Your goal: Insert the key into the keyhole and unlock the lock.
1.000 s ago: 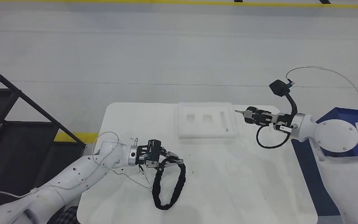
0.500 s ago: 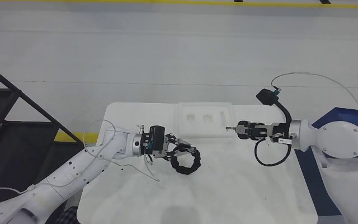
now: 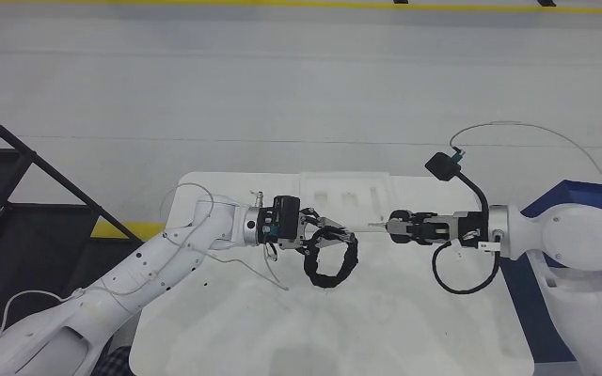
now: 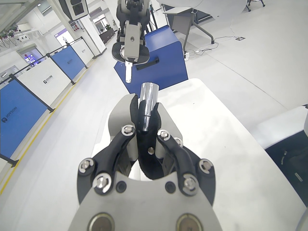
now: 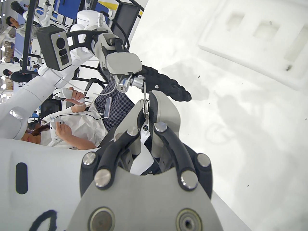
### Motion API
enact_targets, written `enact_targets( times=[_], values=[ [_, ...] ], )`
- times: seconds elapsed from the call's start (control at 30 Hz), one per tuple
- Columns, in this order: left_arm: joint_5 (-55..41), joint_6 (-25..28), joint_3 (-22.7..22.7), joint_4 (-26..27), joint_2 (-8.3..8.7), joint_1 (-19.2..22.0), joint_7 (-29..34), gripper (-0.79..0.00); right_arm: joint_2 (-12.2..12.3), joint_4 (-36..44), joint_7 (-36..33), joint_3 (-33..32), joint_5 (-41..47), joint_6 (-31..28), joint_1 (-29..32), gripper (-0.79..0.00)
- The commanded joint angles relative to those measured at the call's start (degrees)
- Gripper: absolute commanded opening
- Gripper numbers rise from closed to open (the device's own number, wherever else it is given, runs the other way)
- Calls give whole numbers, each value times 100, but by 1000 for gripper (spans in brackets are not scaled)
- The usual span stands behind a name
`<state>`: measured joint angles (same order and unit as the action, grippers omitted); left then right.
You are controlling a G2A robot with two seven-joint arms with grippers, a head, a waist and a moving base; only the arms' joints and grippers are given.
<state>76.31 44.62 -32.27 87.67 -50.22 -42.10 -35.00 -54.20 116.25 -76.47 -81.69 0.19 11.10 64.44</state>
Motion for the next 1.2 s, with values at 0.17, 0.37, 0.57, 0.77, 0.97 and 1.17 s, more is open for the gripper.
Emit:
enact_targets(
  times=[0.17,0.37,0.57,0.77,0.97,1.17],
  values=[
    [43,-3,72,-179,-97,82,-171,-785,1,-1,16,-1,15,2,3,-785],
    [43,-3,72,-179,-97,82,-171,-785,1,-1,16,-1,15,2,3,-785],
    [25,-24,69,-183,-98,62,-163,-785,19,50,182,-22,-57,-2,134,-785],
    [295,-209,-3,-432,-152,-92,-529,-785,90,496,-47,-109,-295,95,211,-785],
    [1016,-504,238,-1067,-414,114,-1772,-785,138,874,-47,-44,-607,158,288,-785],
    [1616,-974,613,-1722,-815,452,-2727,-785,172,1221,206,104,-1124,317,384,-785]
  ],
)
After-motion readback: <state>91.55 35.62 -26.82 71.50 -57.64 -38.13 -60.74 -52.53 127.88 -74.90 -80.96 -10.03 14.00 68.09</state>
